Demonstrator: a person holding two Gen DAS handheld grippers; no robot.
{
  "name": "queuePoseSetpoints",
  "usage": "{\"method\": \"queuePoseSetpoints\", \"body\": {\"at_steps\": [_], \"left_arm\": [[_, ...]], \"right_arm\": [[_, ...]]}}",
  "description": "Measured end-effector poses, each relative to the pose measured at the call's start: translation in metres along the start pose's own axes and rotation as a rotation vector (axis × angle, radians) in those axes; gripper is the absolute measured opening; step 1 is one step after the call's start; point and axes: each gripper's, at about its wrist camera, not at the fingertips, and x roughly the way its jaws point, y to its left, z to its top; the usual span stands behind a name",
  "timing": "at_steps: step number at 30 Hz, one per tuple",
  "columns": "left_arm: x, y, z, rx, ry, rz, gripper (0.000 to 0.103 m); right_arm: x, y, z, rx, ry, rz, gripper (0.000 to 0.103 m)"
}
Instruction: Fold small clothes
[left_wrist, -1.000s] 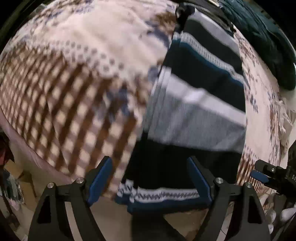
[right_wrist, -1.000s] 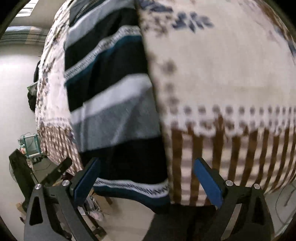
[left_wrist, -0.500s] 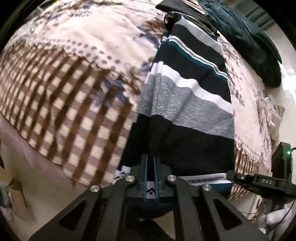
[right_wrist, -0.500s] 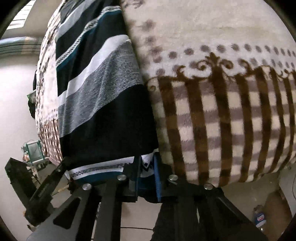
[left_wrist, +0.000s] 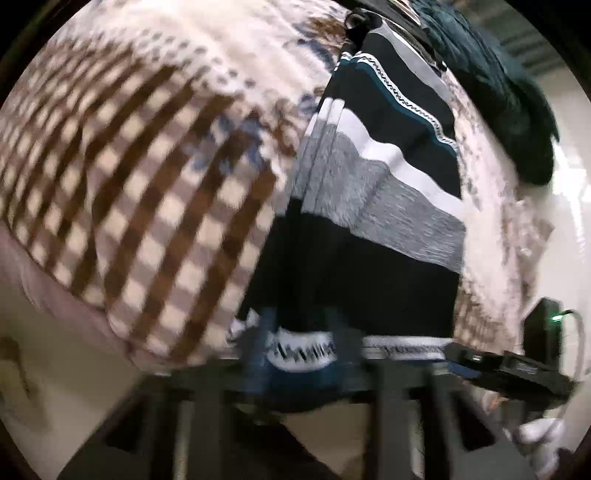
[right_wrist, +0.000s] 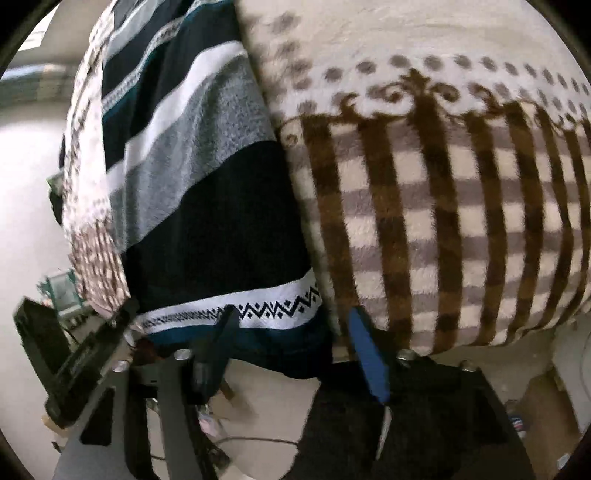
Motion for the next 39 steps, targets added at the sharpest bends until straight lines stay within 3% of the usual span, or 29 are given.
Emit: {"method": "queuePoseSetpoints", "body": {"at_steps": [3, 4, 5, 6, 9, 15, 21, 24, 26, 28, 30, 32, 34, 36, 39], "left_arm": [[0.010, 0.008, -0.012, -0.014, 0.033, 0.000, 0.045], [0.012, 0.006, -0.016, 0.003, 0.029, 0.020, 0.045], [0.012, 0.004, -0.018, 0.020, 0.019, 0.043, 0.025], [0.012, 0.001, -0.020, 0.035, 0.014, 0.058, 0.005], [0.001, -0.005, -0.023, 0.047, -0.036, 0.076, 0.004], [-0.027, -0.020, -0.020, 0.072, -0.106, 0.093, 0.004], [0.029, 0.010, -0.017, 0.033, -0.013, 0.142, 0.005], [0.035, 0.012, -0.015, 0.037, -0.003, 0.135, 0.005], [0.026, 0.012, -0.015, 0.012, -0.007, 0.099, 0.009], [0.010, 0.016, -0.014, -0.023, -0.024, 0.037, 0.015], [0.000, 0.017, -0.010, -0.044, -0.047, 0.012, 0.045], [-0.004, 0.022, -0.004, -0.054, -0.073, -0.041, 0.064], [0.001, 0.025, 0.005, -0.067, -0.075, -0.072, 0.064], [0.013, 0.022, 0.011, -0.044, -0.061, -0.072, 0.064], [0.037, 0.012, 0.013, 0.003, 0.011, -0.066, 0.064]], "right_arm": [[0.013, -0.009, -0.004, 0.052, 0.030, 0.009, 0.063], [0.016, -0.010, -0.006, 0.059, 0.032, 0.019, 0.054], [0.018, -0.011, -0.008, 0.058, 0.028, 0.027, 0.043], [0.016, -0.010, -0.010, 0.050, 0.019, 0.025, 0.022], [0.009, 0.000, -0.018, 0.016, -0.020, 0.016, 0.014], [0.000, 0.021, -0.026, -0.030, -0.032, 0.000, 0.013], [0.022, 0.018, -0.025, -0.024, -0.006, -0.072, 0.013], [0.026, 0.016, -0.024, -0.036, 0.013, -0.086, 0.014], [0.022, 0.016, -0.023, -0.035, 0.023, -0.084, 0.016], [0.016, 0.020, -0.024, -0.036, 0.033, -0.065, 0.027], [0.004, 0.018, -0.023, -0.042, 0.014, -0.036, 0.039], [-0.009, 0.015, -0.019, -0.049, -0.033, 0.013, 0.045], [-0.015, 0.008, -0.015, -0.046, -0.077, 0.046, 0.050], [-0.012, 0.002, -0.009, -0.038, -0.074, 0.052, 0.055], [0.003, -0.015, -0.002, -0.002, -0.041, 0.088, 0.055]]}}
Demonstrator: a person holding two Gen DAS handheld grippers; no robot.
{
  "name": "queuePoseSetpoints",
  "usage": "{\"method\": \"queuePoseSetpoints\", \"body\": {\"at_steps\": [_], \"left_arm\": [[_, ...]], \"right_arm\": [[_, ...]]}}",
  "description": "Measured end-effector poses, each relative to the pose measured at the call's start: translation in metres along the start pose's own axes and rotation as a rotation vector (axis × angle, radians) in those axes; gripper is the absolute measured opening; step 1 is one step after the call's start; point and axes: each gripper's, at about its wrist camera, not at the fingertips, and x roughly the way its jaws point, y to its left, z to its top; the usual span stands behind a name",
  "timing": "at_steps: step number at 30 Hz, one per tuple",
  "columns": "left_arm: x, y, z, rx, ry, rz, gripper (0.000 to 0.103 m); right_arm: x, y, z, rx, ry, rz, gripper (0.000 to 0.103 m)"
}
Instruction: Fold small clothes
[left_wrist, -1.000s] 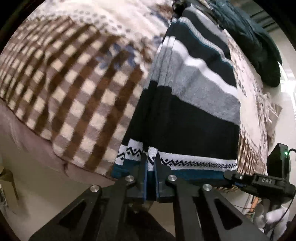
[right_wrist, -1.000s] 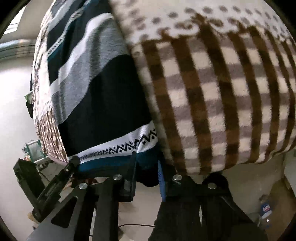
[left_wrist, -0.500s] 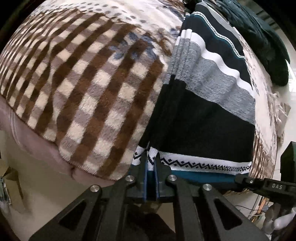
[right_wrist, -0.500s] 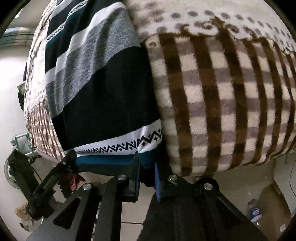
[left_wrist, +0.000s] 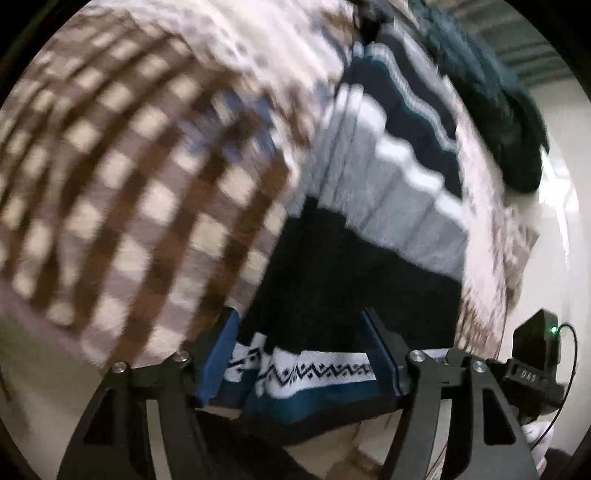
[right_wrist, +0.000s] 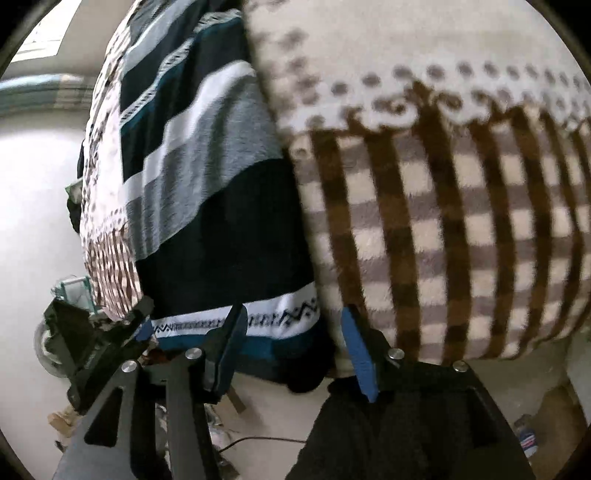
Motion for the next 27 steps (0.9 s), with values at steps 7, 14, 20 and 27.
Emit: {"method": "queuePoseSetpoints", "body": {"at_steps": [7, 14, 20, 27], "left_arm": [[0.001, -0.006, -0.012, 0.060, 0.016, -0.014, 0.056], [-0.017, -0.006, -0.016, 0.056, 0.012, -0.059, 0.010], [-0.070, -0.024, 0.001, 0.033, -0.059, -0.158, 0.008], [-0.121, -0.056, 0.068, 0.046, -0.130, -0.258, 0.008]], "right_arm": [[0.023, -0.022, 0.000, 0.056, 0.049, 0.128, 0.056], [0.025, -0.006, -0.011, 0.074, 0.069, 0.160, 0.016], [-0.023, 0.029, -0.017, 0.076, -0.007, 0.220, 0.013], [-0.092, 0.100, 0.012, 0.024, -0.130, 0.240, 0.012]]}}
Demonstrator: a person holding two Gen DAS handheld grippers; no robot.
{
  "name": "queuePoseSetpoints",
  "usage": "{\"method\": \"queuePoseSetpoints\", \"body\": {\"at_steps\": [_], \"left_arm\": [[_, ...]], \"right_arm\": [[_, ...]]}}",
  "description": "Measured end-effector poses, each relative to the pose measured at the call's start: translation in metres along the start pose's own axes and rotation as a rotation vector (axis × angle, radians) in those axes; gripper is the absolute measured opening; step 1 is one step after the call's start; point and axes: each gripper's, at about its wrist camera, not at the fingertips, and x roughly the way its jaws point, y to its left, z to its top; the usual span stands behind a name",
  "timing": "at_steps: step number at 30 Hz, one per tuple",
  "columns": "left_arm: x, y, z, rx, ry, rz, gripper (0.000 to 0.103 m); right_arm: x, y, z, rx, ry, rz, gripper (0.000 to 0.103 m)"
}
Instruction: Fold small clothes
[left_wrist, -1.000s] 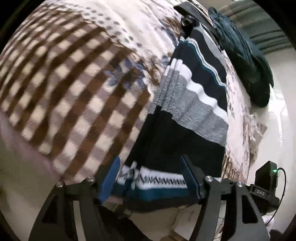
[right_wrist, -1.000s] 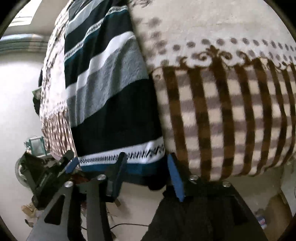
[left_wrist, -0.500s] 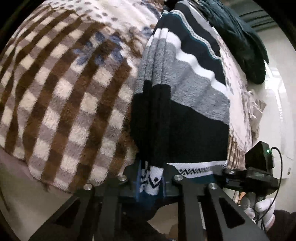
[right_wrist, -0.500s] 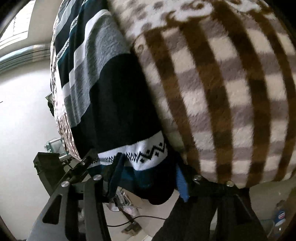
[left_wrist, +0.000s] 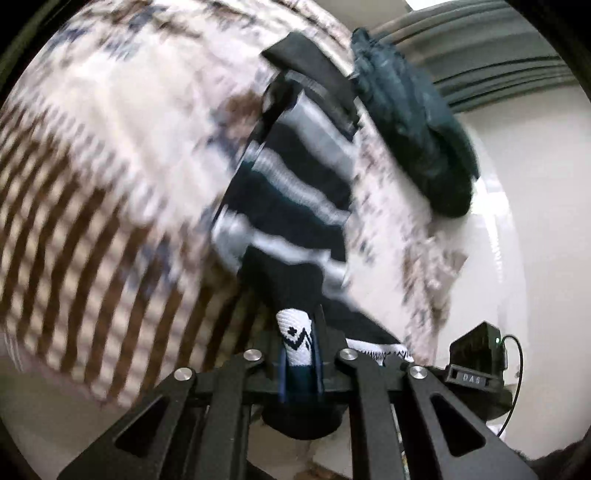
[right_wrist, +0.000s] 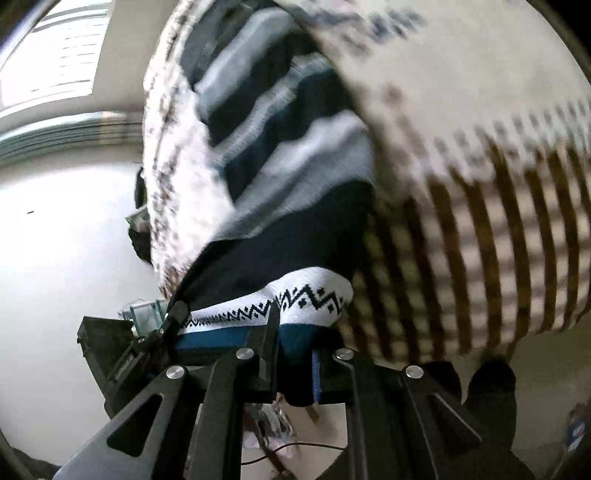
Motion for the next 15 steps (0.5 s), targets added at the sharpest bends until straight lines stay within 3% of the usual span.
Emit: {"method": "queuePoseSetpoints", "body": {"at_steps": [7, 15], "left_arm": [[0.022, -0.028, 0.114, -0.013, -0.061, -0.070, 0.008], [0.101, -0.030, 0.237, -0.070, -0.059, -0.062, 0.008]], "right_arm": [[-0.024, 0.070, 0.095, -0.078, -0.132, 0.005, 0.012], [0.016, 0.103, 0.244, -0.066, -0.216, -0.034, 0.012]]}}
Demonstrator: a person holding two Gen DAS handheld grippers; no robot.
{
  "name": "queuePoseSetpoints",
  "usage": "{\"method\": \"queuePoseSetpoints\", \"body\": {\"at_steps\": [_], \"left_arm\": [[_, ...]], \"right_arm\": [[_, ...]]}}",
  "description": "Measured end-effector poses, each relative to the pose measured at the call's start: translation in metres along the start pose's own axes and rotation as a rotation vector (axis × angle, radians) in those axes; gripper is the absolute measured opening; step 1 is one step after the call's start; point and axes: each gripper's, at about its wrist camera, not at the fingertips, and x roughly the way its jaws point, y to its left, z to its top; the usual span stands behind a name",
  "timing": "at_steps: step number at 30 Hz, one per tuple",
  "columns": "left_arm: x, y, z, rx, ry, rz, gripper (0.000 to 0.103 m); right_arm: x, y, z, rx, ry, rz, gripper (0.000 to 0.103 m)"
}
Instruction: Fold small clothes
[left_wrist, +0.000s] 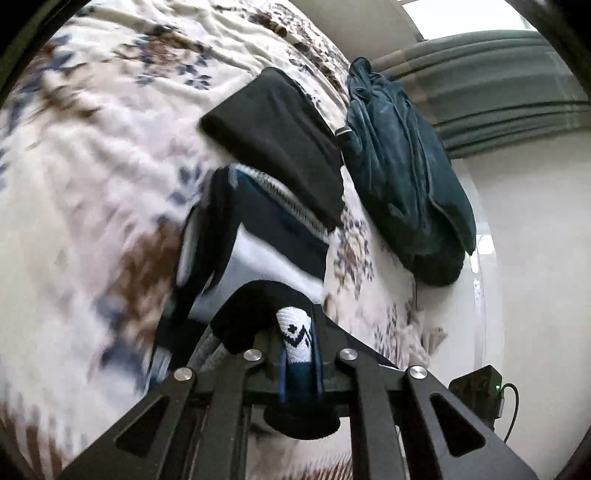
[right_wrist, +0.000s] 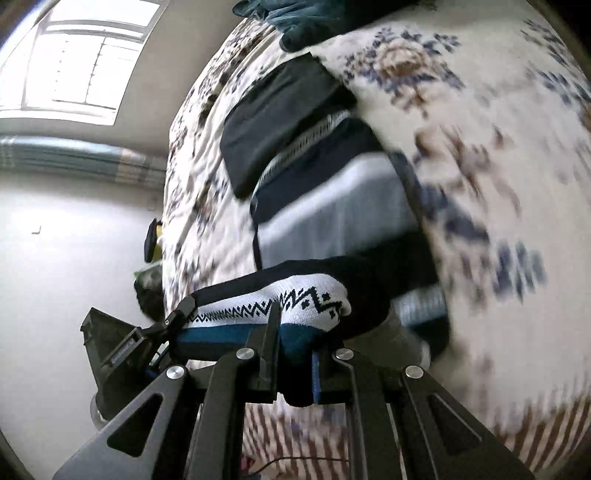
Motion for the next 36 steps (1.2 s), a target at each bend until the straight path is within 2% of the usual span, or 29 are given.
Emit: {"method": "queuePoseSetpoints", "body": {"at_steps": [6, 8, 10, 11, 12, 13, 14, 15, 16, 17, 20, 23, 24, 26, 28, 30, 32, 33, 34, 35, 36], "left_arm": [[0.064, 0.006, 0.080, -0.074, -0.006, 0.022, 0.008], [0.085, 0.010, 0.097, -0.101, 0.005, 0.014, 0.009], [0.105, 0.017, 0.111, -0.137, 0.032, 0.019, 0.013], [0.110, 0.021, 0.116, -0.164, 0.039, 0.000, 0.024], [0.114, 0.026, 0.118, -0.198, 0.044, -0.031, 0.038], [0.116, 0.034, 0.120, -0.250, 0.043, -0.084, 0.042], [0.117, 0.044, 0.120, -0.317, 0.036, -0.164, 0.050], [0.117, 0.054, 0.118, -0.379, 0.027, -0.215, 0.052], [0.116, 0.060, 0.116, -0.413, 0.018, -0.235, 0.052], [0.113, 0.064, 0.114, -0.423, 0.010, -0.244, 0.052], [0.099, 0.059, 0.108, -0.354, -0.011, -0.185, 0.053], [0.077, 0.036, 0.106, -0.179, -0.064, -0.089, 0.053], [0.072, 0.033, 0.107, -0.157, -0.090, -0.098, 0.054], [0.068, 0.036, 0.114, -0.177, -0.130, -0.157, 0.065], [0.077, 0.044, 0.128, -0.212, -0.118, -0.115, 0.065], [0.081, 0.045, 0.135, -0.206, -0.101, -0.082, 0.065], [0.079, 0.037, 0.134, -0.109, -0.085, -0.030, 0.065], [0.078, 0.033, 0.130, -0.053, -0.069, 0.010, 0.065], [0.074, 0.030, 0.120, 0.005, -0.049, 0.083, 0.065], [0.071, 0.031, 0.111, 0.040, -0.032, 0.106, 0.065], [0.069, 0.036, 0.098, 0.050, -0.008, 0.113, 0.065]], "right_arm": [[0.064, 0.003, 0.095, -0.001, -0.002, -0.033, 0.012], [0.083, 0.000, 0.115, 0.001, 0.001, -0.048, 0.012], [0.104, -0.006, 0.137, 0.031, 0.010, -0.038, 0.016], [0.112, -0.011, 0.144, 0.053, 0.016, -0.022, 0.017], [0.117, -0.015, 0.152, 0.072, 0.020, 0.000, 0.024], [0.120, -0.019, 0.159, 0.085, 0.015, 0.055, 0.041], [0.118, -0.023, 0.165, 0.095, -0.009, 0.130, 0.051], [0.114, -0.025, 0.169, 0.098, -0.030, 0.166, 0.068], [0.111, -0.028, 0.171, 0.095, -0.040, 0.182, 0.074], [0.107, -0.029, 0.173, 0.091, -0.040, 0.185, 0.074], [0.098, -0.035, 0.175, 0.058, -0.031, 0.092, 0.074], [0.102, -0.037, 0.172, -0.008, 0.009, 0.006, 0.074], [0.106, -0.036, 0.170, -0.034, 0.025, -0.031, 0.074], [0.115, -0.038, 0.166, -0.072, 0.064, -0.036, 0.074], [0.124, -0.036, 0.163, -0.102, 0.095, -0.058, 0.074], [0.128, -0.025, 0.160, -0.177, 0.093, -0.099, 0.074], [0.133, -0.012, 0.156, -0.275, 0.092, -0.180, 0.074], [0.138, -0.011, 0.155, -0.293, 0.112, -0.250, 0.074], [0.140, -0.015, 0.155, -0.269, 0.132, -0.297, 0.074], [0.138, -0.020, 0.154, -0.234, 0.146, -0.279, 0.074], [0.133, -0.031, 0.151, -0.179, 0.167, -0.224, 0.074]]}}
